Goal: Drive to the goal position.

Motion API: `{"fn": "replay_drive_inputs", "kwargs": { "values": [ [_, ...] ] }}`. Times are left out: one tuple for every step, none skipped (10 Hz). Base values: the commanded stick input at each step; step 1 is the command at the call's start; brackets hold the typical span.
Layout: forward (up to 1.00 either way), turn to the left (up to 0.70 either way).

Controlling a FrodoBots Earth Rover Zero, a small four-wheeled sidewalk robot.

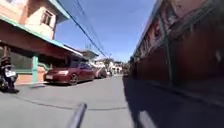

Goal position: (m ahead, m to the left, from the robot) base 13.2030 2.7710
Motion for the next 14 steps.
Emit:
{"fn": "replay_drive_inputs", "kwargs": {
  "values": [
    [1.0, 0.14],
    [1.0, 0.05],
    [1.0, 0.12],
    [1.0, 0.16],
    [1.0, 0.1],
    [1.0, 0.05],
    [1.0, 0.13],
    [1.0, 0.13],
    [1.0, -0.22],
    [1.0, -0.4],
    [1.0, -0.4],
    [1.0, -0.4],
    [1.0, -0.4],
    [1.0, -0.4]
  ]
}}
